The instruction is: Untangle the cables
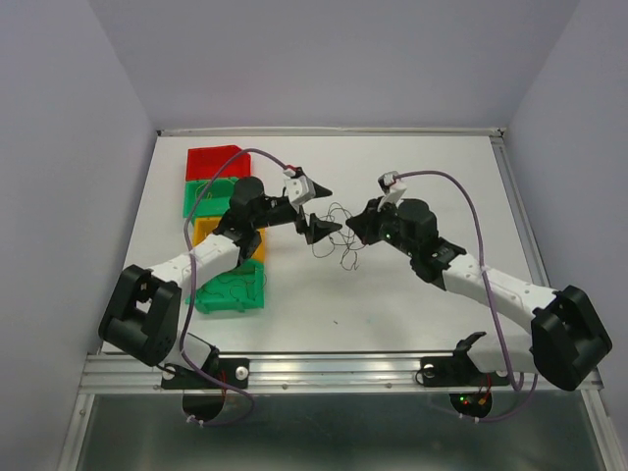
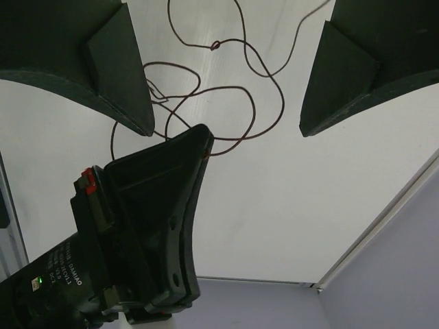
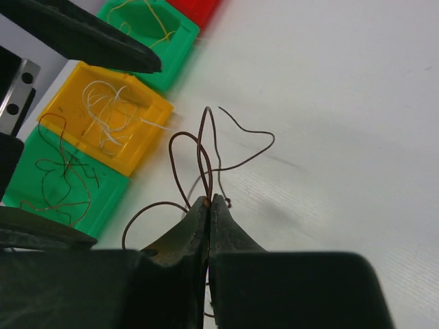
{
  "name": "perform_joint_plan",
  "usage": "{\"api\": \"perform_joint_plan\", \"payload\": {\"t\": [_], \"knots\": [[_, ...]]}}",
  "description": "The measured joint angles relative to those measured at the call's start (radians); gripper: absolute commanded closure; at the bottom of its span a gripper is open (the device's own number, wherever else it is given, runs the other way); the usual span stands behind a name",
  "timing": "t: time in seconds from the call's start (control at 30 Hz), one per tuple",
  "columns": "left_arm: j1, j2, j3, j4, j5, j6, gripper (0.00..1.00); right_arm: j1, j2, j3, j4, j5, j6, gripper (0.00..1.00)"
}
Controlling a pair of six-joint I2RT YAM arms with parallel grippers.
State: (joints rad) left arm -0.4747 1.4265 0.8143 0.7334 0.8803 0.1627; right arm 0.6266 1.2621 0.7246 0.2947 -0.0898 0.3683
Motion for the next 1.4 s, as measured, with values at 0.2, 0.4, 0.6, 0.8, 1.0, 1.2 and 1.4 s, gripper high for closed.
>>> {"api": "perform_joint_plan", "payload": {"t": [0.2, 0.4, 0.6, 0.8, 1.0, 1.2, 1.4], "knots": [[-0.021, 0.002, 0.038, -0.099, 0.05, 0.071, 0.01, 0.053, 0.003, 0.0, 0.004, -0.069, -0.056, 0.99], [-0.027, 0.013, 0.074, -0.177, 0.127, 0.141, 0.01, 0.069, -0.037, -0.003, 0.012, -0.107, -0.085, 0.99], [-0.087, 0.06, 0.097, -0.284, 0.14, 0.217, 0.01, 0.069, -0.137, -0.041, 0.066, -0.127, -0.093, 0.99], [-0.135, 0.066, 0.106, -0.342, 0.146, 0.248, 0.01, 0.069, -0.185, -0.088, 0.11, -0.126, -0.094, 0.99], [-0.146, 0.08, 0.133, -0.351, 0.194, 0.235, 0.01, 0.069, -0.21, -0.144, 0.173, -0.111, -0.092, 0.99], [-0.148, 0.079, 0.137, -0.36, 0.225, 0.215, 0.01, 0.069, -0.223, -0.148, 0.194, -0.112, -0.103, 0.99], [-0.145, 0.047, 0.137, -0.38, 0.226, 0.205, 0.01, 0.069, -0.238, -0.151, 0.205, -0.112, -0.115, 0.99]]}}
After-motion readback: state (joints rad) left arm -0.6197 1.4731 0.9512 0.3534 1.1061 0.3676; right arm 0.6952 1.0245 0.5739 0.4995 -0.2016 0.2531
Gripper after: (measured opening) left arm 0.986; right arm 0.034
